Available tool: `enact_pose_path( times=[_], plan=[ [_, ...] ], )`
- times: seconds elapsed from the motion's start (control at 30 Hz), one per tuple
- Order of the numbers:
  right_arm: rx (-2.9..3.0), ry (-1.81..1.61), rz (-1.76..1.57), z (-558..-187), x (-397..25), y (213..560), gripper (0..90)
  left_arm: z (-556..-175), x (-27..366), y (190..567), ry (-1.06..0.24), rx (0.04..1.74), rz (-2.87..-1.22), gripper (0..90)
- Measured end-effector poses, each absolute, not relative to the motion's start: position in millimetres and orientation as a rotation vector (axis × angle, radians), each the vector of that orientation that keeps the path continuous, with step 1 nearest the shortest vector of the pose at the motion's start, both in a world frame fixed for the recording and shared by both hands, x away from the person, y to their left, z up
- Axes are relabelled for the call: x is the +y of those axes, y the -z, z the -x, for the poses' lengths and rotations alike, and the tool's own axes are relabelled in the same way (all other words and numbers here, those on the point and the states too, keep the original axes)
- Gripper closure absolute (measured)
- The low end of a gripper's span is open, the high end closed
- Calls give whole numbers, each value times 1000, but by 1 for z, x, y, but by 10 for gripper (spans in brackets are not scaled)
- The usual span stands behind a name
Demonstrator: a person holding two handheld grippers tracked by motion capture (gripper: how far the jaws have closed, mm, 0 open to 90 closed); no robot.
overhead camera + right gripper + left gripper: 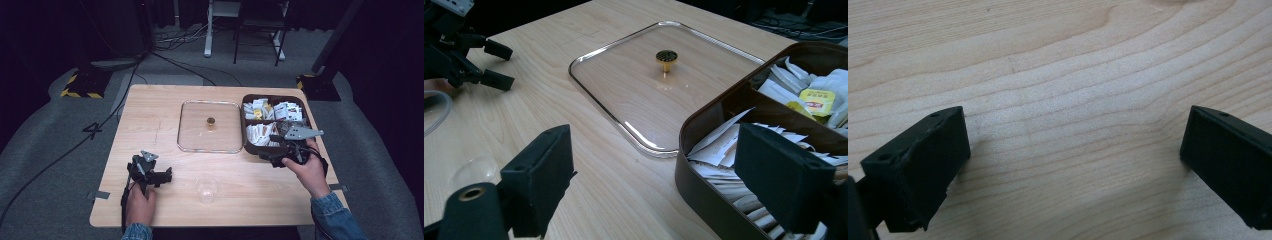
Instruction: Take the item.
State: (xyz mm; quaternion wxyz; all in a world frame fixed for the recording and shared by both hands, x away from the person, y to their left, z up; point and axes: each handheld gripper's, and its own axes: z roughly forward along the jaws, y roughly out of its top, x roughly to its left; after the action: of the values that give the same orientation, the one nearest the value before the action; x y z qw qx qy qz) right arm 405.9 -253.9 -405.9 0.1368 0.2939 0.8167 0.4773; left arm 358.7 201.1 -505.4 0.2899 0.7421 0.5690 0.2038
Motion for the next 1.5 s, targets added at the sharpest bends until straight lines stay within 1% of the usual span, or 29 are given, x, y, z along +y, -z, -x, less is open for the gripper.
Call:
enact_pose_path(
  times=[0.43, 0.6, 0.7, 0.87, 0.97, 1.07, 1.13, 1.5],
  plan=[
    [2237, -1461, -897, -415, -258, 401, 163, -359, 201, 505, -545, 1518, -1981, 0],
    [2211, -1421, -928, -429, -266, 400, 166, -359, 201, 505, -545, 1518, -1982, 0],
    [2208, -1364, -959, -443, -275, 399, 173, -359, 201, 505, -545, 1518, -1981, 0],
    [2172, -1328, -1001, -456, -286, 395, 180, -359, 201, 505, -545, 1518, -1981, 0],
    [2153, -1261, -1038, -468, -300, 395, 193, -359, 201, 505, -545, 1518, -1981, 0],
    [2149, -1234, -1064, -472, -305, 396, 204, -359, 201, 505, -545, 1518, -1981, 0],
    [2149, -1201, -1083, -478, -314, 398, 235, -359, 201, 505, -545, 1518, -1981, 0],
    [2143, -1097, -1174, -485, -337, 408, 262, -359, 200, 506, -547, 1523, -1976, 0]
  ],
)
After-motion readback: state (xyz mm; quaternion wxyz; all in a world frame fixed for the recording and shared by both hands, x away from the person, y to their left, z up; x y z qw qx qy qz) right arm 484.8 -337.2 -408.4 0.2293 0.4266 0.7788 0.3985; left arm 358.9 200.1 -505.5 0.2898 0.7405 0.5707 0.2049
